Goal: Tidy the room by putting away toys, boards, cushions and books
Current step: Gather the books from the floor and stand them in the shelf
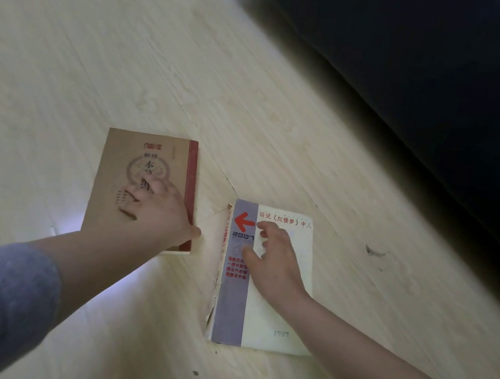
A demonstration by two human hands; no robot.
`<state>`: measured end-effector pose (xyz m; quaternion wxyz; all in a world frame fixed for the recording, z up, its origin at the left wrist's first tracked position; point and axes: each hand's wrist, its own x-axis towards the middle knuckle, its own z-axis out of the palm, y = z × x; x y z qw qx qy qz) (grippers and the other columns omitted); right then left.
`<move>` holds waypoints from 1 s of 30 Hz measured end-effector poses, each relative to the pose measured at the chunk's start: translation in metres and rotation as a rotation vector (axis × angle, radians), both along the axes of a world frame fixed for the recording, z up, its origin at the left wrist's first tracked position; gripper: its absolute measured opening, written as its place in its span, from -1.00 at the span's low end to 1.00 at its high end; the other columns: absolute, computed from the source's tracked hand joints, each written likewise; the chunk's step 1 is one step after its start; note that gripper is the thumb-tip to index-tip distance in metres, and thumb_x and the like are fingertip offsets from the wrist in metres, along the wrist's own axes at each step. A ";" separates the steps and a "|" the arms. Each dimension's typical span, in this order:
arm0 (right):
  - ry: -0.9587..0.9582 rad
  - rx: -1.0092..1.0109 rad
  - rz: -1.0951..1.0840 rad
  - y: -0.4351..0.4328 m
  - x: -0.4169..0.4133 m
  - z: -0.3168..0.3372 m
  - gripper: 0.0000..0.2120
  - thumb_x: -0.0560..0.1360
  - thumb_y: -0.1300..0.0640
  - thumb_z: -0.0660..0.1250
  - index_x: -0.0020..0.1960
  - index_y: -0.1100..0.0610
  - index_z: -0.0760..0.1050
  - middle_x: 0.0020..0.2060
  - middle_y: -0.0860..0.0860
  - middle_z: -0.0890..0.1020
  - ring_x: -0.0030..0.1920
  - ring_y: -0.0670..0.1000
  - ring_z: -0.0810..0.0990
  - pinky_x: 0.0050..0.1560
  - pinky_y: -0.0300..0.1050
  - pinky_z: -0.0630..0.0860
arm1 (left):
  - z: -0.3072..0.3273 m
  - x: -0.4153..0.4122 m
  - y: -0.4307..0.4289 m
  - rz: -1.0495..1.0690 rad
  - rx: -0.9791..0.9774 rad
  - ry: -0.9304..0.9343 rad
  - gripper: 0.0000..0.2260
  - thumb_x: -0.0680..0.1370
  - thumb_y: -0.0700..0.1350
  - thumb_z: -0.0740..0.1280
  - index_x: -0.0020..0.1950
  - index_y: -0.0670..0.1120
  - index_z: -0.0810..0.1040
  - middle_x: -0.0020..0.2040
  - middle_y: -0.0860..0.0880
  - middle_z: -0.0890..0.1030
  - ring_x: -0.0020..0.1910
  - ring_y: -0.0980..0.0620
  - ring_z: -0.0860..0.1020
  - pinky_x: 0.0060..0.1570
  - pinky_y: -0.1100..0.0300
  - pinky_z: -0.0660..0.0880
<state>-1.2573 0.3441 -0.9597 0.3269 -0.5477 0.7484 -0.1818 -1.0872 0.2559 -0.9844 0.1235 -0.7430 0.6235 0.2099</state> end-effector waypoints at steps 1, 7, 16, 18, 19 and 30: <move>-0.006 0.009 0.000 0.000 0.000 -0.001 -0.59 0.57 0.04 0.26 0.39 0.00 0.27 0.22 -0.05 0.38 0.15 -0.08 0.42 -0.10 -0.32 0.36 | -0.001 0.002 0.000 -0.017 0.004 -0.028 0.10 0.33 0.24 0.44 0.52 -0.27 -0.16 0.51 -0.33 -0.13 0.44 -0.48 -0.03 0.32 -0.38 0.17; -0.063 0.058 -0.011 0.000 0.003 -0.006 -0.62 0.57 0.08 0.25 0.37 0.04 0.31 0.20 -0.03 0.39 0.15 -0.04 0.46 0.02 -0.20 0.44 | -0.007 0.003 0.009 -0.083 0.090 -0.224 0.08 0.34 0.04 0.52 0.51 -0.26 -0.19 0.51 -0.34 -0.18 0.43 -0.51 -0.02 0.27 -0.37 0.27; -0.144 0.076 0.020 -0.008 0.017 -0.007 -0.57 0.54 0.16 0.23 0.40 0.10 0.32 0.20 0.01 0.44 0.16 -0.01 0.49 0.17 -0.19 0.42 | 0.012 0.024 0.003 -0.168 0.077 -0.174 -0.28 0.51 -0.16 0.31 0.53 -0.23 -0.06 0.52 -0.30 0.02 0.41 -0.45 0.19 0.25 -0.23 0.38; -0.216 0.107 -0.032 -0.008 0.018 -0.007 -0.62 0.55 0.15 0.25 0.36 0.09 0.35 0.16 -0.01 0.47 0.15 0.01 0.51 0.17 -0.15 0.46 | 0.015 0.036 0.005 -0.295 -0.016 -0.124 -0.44 0.51 -0.17 0.25 0.44 -0.28 0.14 0.39 -0.28 0.32 0.26 -0.29 0.45 0.16 -0.04 0.47; -0.265 0.129 -0.065 -0.010 0.019 -0.006 -0.66 0.56 0.13 0.25 0.32 0.08 0.37 0.11 -0.01 0.50 0.13 0.02 0.54 0.16 -0.11 0.49 | 0.018 0.043 0.008 -0.351 -0.081 -0.070 -0.57 0.49 -0.17 0.24 0.33 -0.25 0.26 0.22 -0.19 0.48 0.10 -0.20 0.54 0.05 0.01 0.50; -1.119 0.533 -0.258 -0.026 0.045 0.004 -0.34 0.50 -0.22 0.23 0.47 0.10 0.24 0.37 0.18 0.42 0.31 0.20 0.47 0.28 0.10 0.46 | 0.102 0.050 0.052 -0.374 -0.410 0.646 -0.89 0.46 -0.08 0.18 -0.07 -0.09 0.40 -0.37 0.00 0.51 -0.36 -0.02 0.46 -0.39 0.17 0.32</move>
